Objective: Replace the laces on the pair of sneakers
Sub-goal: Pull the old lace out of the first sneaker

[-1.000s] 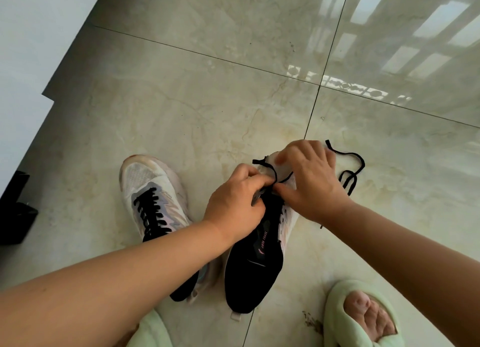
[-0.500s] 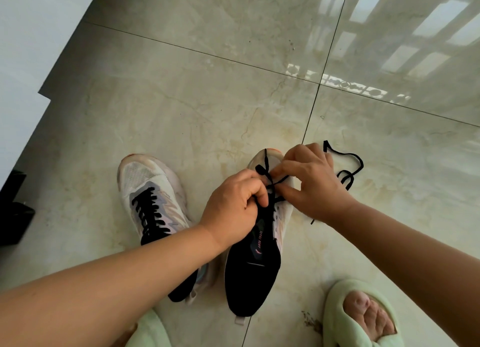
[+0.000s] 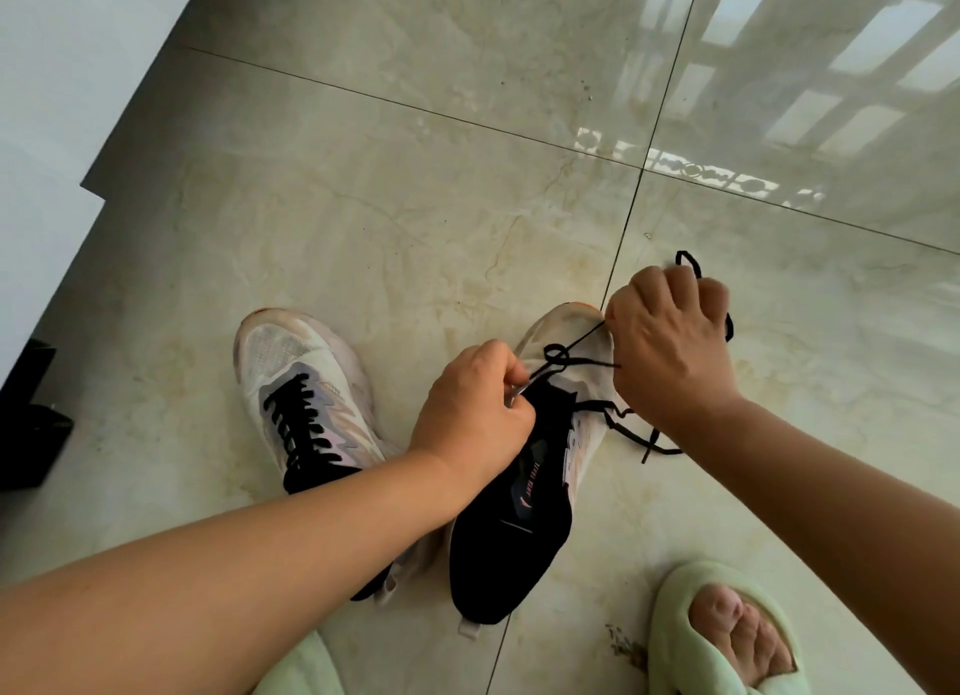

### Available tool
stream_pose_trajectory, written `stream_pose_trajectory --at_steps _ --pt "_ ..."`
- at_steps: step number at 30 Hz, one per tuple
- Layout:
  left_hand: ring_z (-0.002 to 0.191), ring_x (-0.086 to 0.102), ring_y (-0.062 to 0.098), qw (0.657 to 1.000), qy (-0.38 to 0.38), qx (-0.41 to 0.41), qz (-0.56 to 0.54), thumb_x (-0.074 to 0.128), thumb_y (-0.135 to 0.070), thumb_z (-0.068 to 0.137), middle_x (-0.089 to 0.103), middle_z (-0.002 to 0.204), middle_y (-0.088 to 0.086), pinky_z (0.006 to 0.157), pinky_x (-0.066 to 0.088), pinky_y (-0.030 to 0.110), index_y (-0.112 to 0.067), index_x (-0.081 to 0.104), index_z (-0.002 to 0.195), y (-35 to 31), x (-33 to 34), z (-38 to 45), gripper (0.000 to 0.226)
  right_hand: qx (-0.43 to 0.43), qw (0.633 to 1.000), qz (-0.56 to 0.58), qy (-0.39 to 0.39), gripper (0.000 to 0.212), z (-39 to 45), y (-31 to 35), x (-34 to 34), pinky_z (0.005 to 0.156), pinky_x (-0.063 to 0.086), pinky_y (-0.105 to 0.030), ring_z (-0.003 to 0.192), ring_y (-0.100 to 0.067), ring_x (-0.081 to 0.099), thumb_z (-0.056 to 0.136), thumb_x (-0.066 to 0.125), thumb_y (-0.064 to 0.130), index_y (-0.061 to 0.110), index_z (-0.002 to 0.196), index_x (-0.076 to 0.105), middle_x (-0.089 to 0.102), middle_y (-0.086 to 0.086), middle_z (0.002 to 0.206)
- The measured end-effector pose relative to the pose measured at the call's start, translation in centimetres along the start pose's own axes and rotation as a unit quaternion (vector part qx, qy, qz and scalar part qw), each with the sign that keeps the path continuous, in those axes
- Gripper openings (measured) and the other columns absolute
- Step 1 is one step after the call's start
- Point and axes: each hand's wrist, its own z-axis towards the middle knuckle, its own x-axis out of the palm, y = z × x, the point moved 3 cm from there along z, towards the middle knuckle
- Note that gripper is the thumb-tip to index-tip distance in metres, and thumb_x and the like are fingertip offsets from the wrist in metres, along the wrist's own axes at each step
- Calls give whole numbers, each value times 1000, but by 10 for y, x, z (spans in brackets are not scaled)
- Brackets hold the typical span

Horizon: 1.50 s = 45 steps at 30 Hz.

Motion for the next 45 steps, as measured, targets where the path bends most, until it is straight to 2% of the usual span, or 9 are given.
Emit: stream_pose_trajectory --at_steps 8,13,20,26,30,35,39,42,45 --pt "59 45 1 1000 -10 11 2 61 -11 76 49 78 -14 55 33 9 -26 53 81 2 -2 -1 18 95 995 18 36 11 7 -28 3 82 17 -35 99 -31 36 83 51 2 5 91 57 47 -11 98" --pt "67 51 1 1000 -14 0 -9 67 -22 76 53 79 -13 59 37 9 -27 56 83 7 -3 -2 14 -26 985 169 1 29 1 -2 -12 88 21 -35 104 -28 41 82 62 19 14 111 62 53 -6 103" --pt "72 54 7 1000 -15 -5 5 68 -30 74 53 78 -11 64 46 24 -24 59 86 6 -4 -3 15 -208 957 172 110 26 2 42 -19 86 19 -25 108 -16 36 90 51 27 36 109 66 51 11 109" --pt "72 54 9 1000 -10 -5 -9 68 -25 74 52 77 -12 65 46 24 -24 57 88 4 -3 -2 17 -236 935 227 136 17 4 50 -16 90 33 -32 94 -24 48 83 48 2 7 88 64 58 -5 90" --pt "67 51 5 1000 -7 -5 -25 67 -20 76 50 72 -13 62 41 18 -25 54 88 5 0 -6 19 -19 900 419 118 12 11 36 -16 70 46 -32 78 -21 58 84 47 -1 3 85 59 62 -9 82" --pt "67 52 5 999 -2 -2 -35 68 -19 77 51 70 -12 64 43 20 -24 54 89 6 1 -7 19 199 772 591 120 17 10 25 -10 60 55 -29 60 -12 64 92 41 3 13 83 51 66 -5 70" --pt "67 50 4 1000 -1 1 -23 67 -22 76 49 71 -14 63 41 20 -25 53 89 6 0 -6 19 64 853 498 146 16 7 27 -15 57 46 -12 65 0 54 83 54 9 20 92 58 61 3 81" --pt "67 52 4 1000 -1 -5 -21 67 -23 75 50 71 -13 62 41 19 -23 55 88 7 0 -5 18 -82 920 347 161 42 5 33 -18 89 37 -23 103 -9 47 77 59 17 31 117 59 55 8 109" --pt "70 58 11 1000 -1 -20 -13 67 -27 74 56 72 -10 64 49 27 -21 55 82 6 -1 -4 16 -200 952 200 114 43 1 45 -22 96 19 -29 119 -13 32 82 56 26 38 124 55 45 11 127"
